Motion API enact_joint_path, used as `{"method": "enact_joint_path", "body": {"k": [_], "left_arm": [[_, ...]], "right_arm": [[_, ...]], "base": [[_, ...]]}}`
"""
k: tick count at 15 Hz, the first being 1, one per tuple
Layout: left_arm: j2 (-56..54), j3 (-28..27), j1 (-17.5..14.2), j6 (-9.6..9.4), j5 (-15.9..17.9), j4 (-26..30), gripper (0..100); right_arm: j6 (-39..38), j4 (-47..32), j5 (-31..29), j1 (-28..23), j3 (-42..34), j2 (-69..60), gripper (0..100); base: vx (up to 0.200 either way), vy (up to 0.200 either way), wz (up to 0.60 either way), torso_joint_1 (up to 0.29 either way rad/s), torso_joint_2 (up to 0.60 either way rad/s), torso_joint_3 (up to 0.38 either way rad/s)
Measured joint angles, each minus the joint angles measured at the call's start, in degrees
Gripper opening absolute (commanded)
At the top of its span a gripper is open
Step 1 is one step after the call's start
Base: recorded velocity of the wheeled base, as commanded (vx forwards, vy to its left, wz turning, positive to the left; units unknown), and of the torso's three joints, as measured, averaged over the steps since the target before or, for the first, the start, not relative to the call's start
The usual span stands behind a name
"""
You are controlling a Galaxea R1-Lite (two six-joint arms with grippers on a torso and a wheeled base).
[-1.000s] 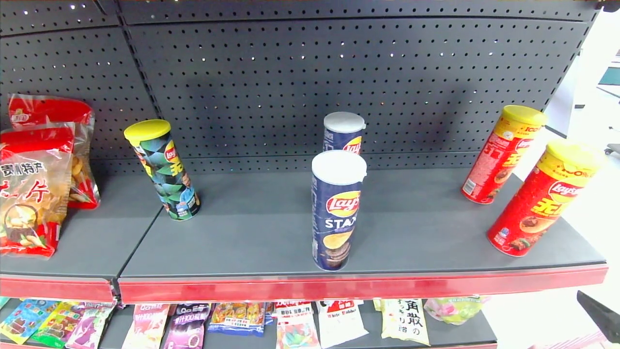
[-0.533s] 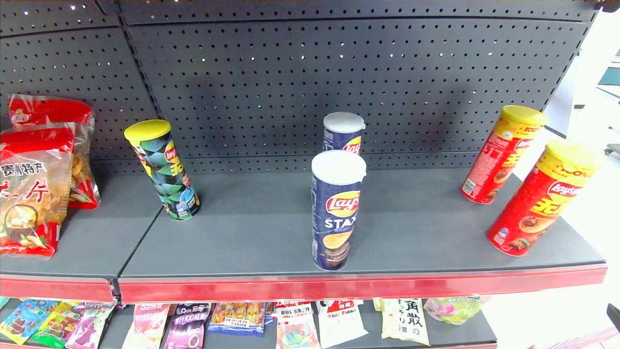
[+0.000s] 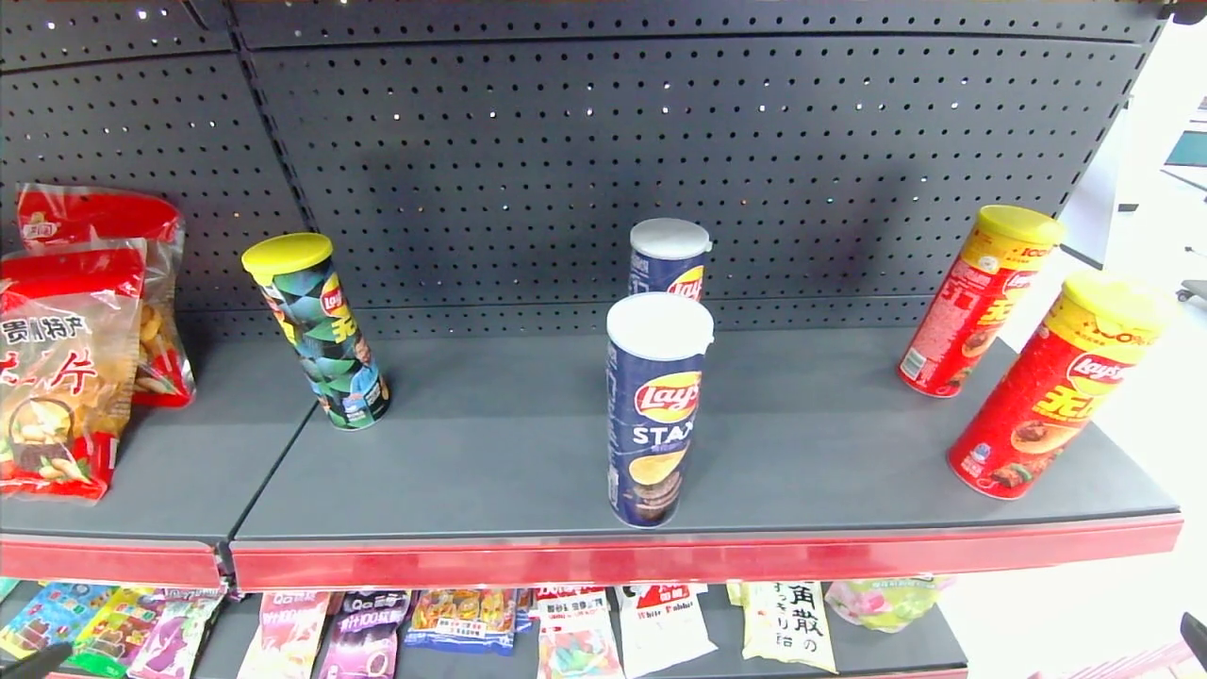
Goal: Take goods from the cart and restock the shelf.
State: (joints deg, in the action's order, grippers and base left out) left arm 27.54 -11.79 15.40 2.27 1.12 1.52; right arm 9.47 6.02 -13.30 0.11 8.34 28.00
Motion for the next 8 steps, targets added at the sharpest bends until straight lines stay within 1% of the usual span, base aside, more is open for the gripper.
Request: {"method": "enact_joint_path", "body": {"k": [1, 3, 4, 5, 6, 8], "left_arm": [[3.5, -0.7, 0.0, 0.44, 0.0, -3.4, 100], [13.8, -2.7, 0.0, 1.48, -0.4, -13.2, 100], [19.2, -3.9, 0.0, 1.85, -1.1, -17.4, 100], [24.7, -5.5, 0.3, 2.35, -2.5, -20.8, 100], [30.6, -7.6, 0.9, 3.39, -4.3, -23.4, 100], [41.1, -13.1, 2.4, 5.89, -8.6, -26.4, 100]], "right_arm": [[0.0, 0.1, 0.0, 0.0, 0.0, -0.1, 100], [0.0, 0.1, 0.0, 0.1, -0.3, -0.3, 100], [0.0, 0.1, 0.0, 0.1, -0.4, -0.3, 100], [0.0, 0.1, 0.1, 0.1, -0.6, -0.4, 100], [0.0, 0.1, 0.7, 0.1, -0.8, -0.5, 100], [-0.1, 0.1, 1.3, 0.1, -1.0, -0.6, 100]], "base": [[0.000, 0.000, 0.00, 0.000, 0.00, 0.000], [0.000, 0.000, 0.00, 0.000, 0.00, 0.000], [0.000, 0.000, 0.00, 0.000, 0.00, 0.000], [0.000, 0.000, 0.00, 0.000, 0.00, 0.000], [0.000, 0.000, 0.00, 0.000, 0.00, 0.000], [0.000, 0.000, 0.00, 0.000, 0.00, 0.000]]}}
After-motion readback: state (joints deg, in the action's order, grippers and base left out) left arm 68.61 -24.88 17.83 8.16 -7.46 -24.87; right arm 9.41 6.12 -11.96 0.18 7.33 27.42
